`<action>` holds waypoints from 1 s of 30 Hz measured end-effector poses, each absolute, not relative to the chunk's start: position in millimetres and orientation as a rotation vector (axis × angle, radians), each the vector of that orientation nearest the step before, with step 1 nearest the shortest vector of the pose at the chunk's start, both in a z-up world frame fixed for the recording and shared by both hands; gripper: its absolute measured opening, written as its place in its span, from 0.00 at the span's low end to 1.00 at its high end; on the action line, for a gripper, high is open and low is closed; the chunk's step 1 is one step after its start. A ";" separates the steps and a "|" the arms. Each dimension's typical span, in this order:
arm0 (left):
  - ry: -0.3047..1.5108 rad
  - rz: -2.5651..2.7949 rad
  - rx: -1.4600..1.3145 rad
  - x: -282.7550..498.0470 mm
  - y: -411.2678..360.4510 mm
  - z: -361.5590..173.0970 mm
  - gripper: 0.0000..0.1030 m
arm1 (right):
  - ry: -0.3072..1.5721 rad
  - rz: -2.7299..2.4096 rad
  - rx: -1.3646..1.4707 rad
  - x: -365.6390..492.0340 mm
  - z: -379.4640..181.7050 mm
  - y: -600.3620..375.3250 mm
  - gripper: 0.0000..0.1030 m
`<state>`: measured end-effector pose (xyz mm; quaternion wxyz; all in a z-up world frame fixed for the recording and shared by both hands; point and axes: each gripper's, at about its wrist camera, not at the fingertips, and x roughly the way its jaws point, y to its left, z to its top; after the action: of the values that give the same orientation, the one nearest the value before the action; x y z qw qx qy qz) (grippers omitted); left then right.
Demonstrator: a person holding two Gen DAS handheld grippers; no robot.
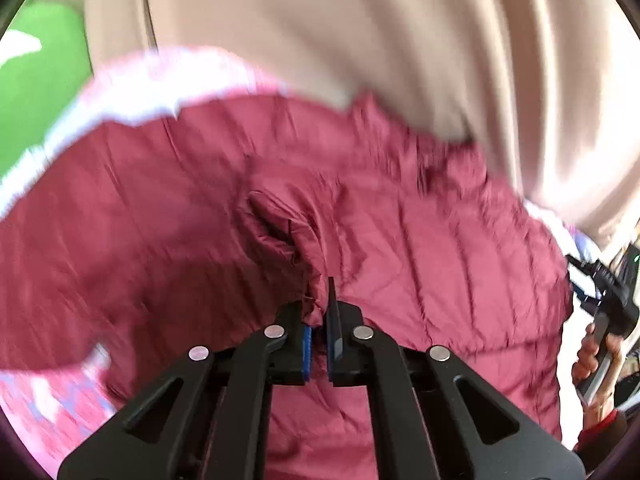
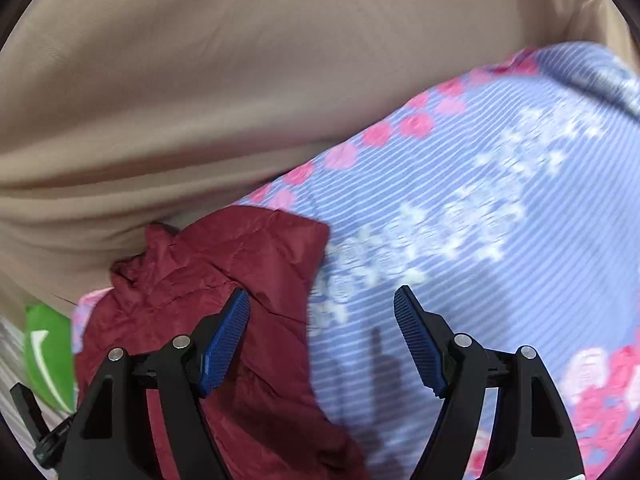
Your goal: Fold large clothes
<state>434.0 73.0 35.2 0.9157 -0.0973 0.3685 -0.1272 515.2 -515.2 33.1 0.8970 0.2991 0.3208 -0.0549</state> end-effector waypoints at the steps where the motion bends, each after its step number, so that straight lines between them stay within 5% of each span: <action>1: 0.744 -0.257 -0.201 437.9 77.1 39.3 0.03 | 0.667 -0.098 0.631 518.2 31.9 -510.9 0.71; 5: 0.780 -0.212 -0.159 455.4 78.3 26.1 0.03 | 0.680 -0.045 0.610 531.1 30.7 -492.2 0.71; 6: 0.792 -0.191 -0.136 458.1 77.9 19.0 0.03 | 0.693 -0.024 0.586 535.6 30.2 -486.1 0.53; 7: 0.802 -0.178 -0.122 460.1 78.4 11.8 0.03 | 0.722 0.009 0.534 542.9 31.9 -476.5 0.22; 10: 0.821 -0.164 -0.114 469.8 73.5 -6.6 0.03 | 0.646 0.020 0.462 534.6 45.2 -466.5 0.14; 15: 0.793 -0.179 -0.059 471.0 51.9 -18.7 0.03 | 0.747 -0.133 0.261 555.0 9.3 -456.0 0.23; 22: 0.762 -0.168 -0.046 466.3 50.2 -22.1 0.04 | 0.546 -0.147 0.206 486.0 78.8 -422.8 0.28; 27: 0.754 -0.159 -0.042 467.6 49.1 -21.7 0.07 | 0.793 -0.158 0.030 491.7 12.7 -407.7 0.22; 30: 0.747 -0.153 -0.021 455.1 52.1 -20.7 0.07 | 0.781 -0.158 0.098 479.3 11.2 -420.1 0.24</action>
<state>455.1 52.1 -20.7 0.9282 -0.0102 0.3644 -0.0745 479.3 -420.1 11.2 0.9205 0.0478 0.3801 -0.0770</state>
